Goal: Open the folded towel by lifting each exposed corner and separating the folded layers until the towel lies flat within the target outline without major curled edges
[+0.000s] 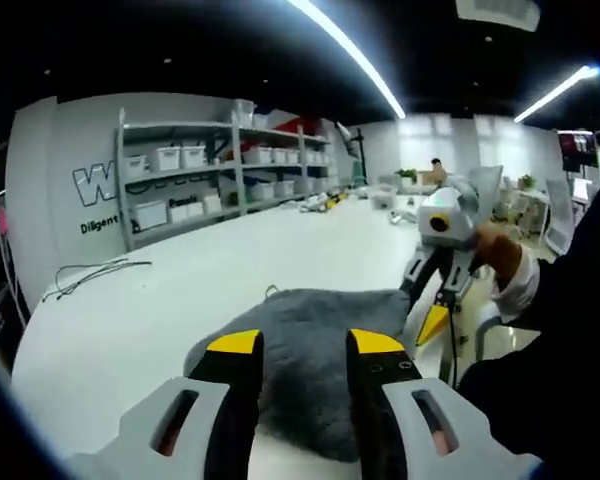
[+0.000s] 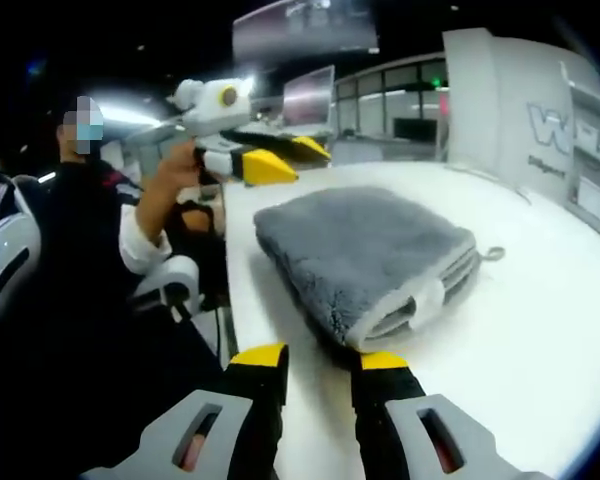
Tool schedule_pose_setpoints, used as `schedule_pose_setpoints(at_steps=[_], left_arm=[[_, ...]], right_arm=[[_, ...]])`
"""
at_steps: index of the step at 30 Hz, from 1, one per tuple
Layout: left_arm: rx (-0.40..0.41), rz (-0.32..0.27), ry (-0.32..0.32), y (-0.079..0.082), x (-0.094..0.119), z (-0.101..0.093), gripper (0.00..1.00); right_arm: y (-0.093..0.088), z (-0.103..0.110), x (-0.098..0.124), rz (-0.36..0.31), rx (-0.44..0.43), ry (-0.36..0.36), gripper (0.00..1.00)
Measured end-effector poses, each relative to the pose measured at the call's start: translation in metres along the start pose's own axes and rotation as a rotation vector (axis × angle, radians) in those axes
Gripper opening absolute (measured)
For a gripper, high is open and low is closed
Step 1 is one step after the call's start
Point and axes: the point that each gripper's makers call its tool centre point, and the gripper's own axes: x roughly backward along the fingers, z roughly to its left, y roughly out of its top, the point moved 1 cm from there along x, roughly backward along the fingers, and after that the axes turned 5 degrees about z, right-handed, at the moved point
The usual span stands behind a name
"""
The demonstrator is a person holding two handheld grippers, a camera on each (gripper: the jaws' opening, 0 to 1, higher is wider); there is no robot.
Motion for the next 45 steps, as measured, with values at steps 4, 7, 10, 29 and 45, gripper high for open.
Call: schedule_pose_setpoints(at_steps=[4,7,10,29,45], left_arm=[[-0.045,0.002,-0.038,0.005,-0.006,-0.013,0.35],[-0.073,0.007,-0.063,0.005,-0.011,-0.022,0.35],[-0.089,0.020,-0.075,0.002,-0.017,-0.027,0.37],[-0.251,0.025,-0.148,-0.001,-0.042,-0.069,0.48],[-0.358,-0.011,-0.092,0.005,-0.052,-0.081,0.40]], right_arm=[[0.001,0.002,0.000,0.000,0.000,0.010,0.22],[0.001,0.003,0.001,0.002,0.001,0.014,0.22],[0.001,0.004,0.001,0.003,0.001,0.017,0.22],[0.001,0.011,0.000,0.009,-0.002,0.032,0.21],[0.000,0.012,0.000,0.009,-0.009,0.028,0.20]])
